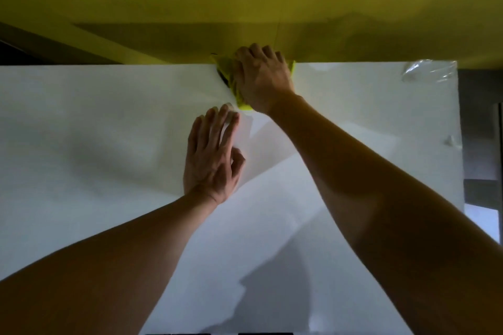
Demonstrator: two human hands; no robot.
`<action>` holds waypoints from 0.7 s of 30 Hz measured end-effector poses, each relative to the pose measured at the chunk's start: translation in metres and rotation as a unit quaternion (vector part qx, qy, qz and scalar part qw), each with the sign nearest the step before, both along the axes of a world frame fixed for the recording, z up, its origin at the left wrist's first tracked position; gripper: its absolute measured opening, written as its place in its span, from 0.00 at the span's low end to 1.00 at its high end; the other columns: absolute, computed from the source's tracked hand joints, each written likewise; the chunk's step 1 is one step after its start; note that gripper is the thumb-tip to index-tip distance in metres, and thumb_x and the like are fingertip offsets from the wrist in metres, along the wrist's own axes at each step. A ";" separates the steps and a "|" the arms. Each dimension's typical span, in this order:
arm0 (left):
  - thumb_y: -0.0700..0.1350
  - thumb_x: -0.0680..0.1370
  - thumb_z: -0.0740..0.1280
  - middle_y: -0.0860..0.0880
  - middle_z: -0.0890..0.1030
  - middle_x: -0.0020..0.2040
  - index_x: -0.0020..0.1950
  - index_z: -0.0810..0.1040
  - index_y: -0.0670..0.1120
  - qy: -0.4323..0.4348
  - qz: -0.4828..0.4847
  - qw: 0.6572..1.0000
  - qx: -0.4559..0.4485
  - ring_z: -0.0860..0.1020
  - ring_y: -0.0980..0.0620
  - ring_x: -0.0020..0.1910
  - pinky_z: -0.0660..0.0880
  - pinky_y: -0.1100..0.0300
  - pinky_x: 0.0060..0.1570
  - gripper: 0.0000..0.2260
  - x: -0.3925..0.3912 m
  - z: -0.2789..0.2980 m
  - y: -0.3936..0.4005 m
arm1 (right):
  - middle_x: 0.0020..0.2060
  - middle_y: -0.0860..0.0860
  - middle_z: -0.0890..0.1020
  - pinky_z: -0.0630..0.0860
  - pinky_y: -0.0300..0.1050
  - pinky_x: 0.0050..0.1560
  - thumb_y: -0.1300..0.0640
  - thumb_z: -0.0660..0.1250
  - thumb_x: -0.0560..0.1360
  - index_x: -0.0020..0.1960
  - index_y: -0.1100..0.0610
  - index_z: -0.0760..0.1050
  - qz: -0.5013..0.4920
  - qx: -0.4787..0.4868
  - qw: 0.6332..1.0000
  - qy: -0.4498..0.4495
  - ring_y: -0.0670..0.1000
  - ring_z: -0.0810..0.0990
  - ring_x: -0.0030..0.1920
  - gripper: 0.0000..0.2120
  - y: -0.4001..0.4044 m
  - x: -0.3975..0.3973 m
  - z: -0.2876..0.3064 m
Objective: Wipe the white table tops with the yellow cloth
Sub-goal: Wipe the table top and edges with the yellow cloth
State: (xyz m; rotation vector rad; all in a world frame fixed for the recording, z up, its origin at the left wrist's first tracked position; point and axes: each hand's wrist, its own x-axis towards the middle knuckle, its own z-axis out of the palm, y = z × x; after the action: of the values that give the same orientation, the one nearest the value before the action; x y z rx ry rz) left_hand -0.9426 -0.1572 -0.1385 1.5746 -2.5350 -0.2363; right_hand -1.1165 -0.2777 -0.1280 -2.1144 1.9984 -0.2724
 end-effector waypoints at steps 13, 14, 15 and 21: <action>0.46 0.80 0.56 0.42 0.62 0.84 0.84 0.62 0.43 0.008 0.014 1.000 -0.019 0.60 0.38 0.82 0.54 0.43 0.82 0.30 -0.005 -0.001 0.001 | 0.56 0.61 0.78 0.66 0.55 0.57 0.48 0.53 0.80 0.56 0.58 0.75 -0.171 -0.013 0.985 0.037 0.63 0.74 0.58 0.19 0.041 -0.123 0.000; 0.46 0.80 0.56 0.42 0.61 0.84 0.84 0.61 0.43 0.006 0.013 1.000 -0.016 0.60 0.39 0.83 0.54 0.43 0.82 0.30 -0.004 -0.001 0.001 | 0.55 0.61 0.78 0.67 0.54 0.56 0.47 0.54 0.80 0.55 0.58 0.76 -0.166 -0.014 0.985 0.037 0.63 0.75 0.58 0.18 0.038 -0.109 -0.002; 0.46 0.80 0.56 0.42 0.61 0.84 0.84 0.61 0.43 0.004 0.013 1.000 -0.014 0.60 0.39 0.83 0.54 0.43 0.82 0.31 -0.003 -0.001 0.001 | 0.55 0.60 0.79 0.67 0.54 0.56 0.47 0.55 0.80 0.55 0.58 0.76 -0.156 -0.020 0.987 0.033 0.63 0.75 0.57 0.18 0.035 -0.093 -0.002; 0.46 0.79 0.58 0.41 0.63 0.83 0.83 0.63 0.43 0.006 0.012 1.000 -0.014 0.61 0.38 0.82 0.54 0.42 0.82 0.31 -0.001 -0.001 0.001 | 0.56 0.55 0.79 0.66 0.51 0.58 0.43 0.52 0.82 0.60 0.55 0.75 -0.088 -0.030 0.996 0.008 0.59 0.75 0.58 0.20 0.015 -0.026 0.000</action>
State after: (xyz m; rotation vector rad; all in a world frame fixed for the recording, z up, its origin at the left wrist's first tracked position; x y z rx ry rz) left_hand -0.9441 -0.1566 -0.1400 1.5874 -2.4972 -0.2071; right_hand -1.1428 -0.2625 -0.1281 -1.9813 2.2166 -0.3496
